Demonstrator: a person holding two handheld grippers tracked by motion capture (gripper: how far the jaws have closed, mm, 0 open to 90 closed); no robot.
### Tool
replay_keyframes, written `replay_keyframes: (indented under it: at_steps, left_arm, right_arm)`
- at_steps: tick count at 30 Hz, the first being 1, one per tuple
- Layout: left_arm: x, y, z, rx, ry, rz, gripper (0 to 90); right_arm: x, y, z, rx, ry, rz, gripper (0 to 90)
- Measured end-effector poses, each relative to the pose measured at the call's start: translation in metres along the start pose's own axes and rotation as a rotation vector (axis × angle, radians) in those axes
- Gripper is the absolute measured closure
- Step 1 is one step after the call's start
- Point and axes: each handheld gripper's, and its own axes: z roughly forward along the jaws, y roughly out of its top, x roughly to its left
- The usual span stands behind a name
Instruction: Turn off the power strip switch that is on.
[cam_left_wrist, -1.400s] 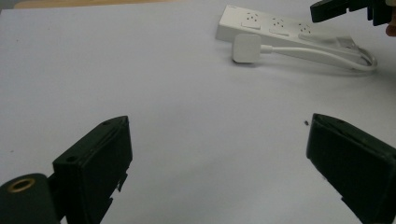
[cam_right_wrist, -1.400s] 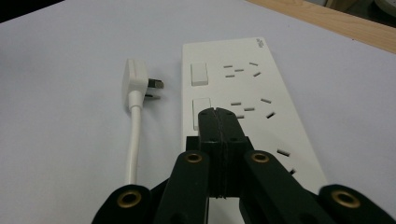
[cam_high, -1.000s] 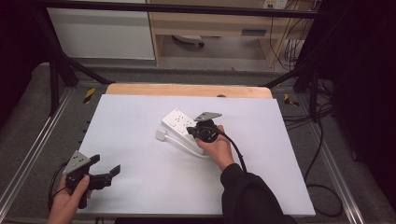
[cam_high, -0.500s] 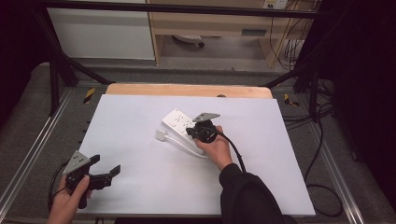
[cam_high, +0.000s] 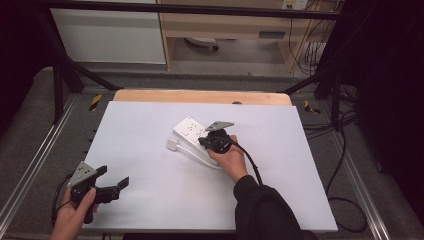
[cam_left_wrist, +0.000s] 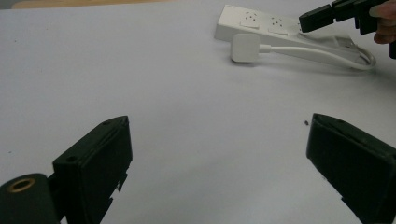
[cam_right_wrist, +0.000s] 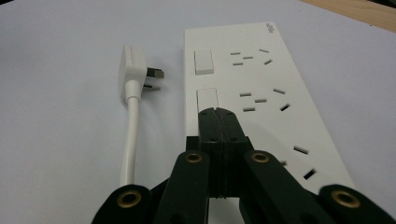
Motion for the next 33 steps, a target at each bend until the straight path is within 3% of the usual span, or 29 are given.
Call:
replay_keyframes:
  at_steps: [33]
  left_arm:
    - [-0.0004,0.0002,0.0002,-0.001,-0.003,0.005,6.8]
  right_arm:
    - [0.0016,-0.0006,0.0043,0.008,-0.007,-0.014,90.0]
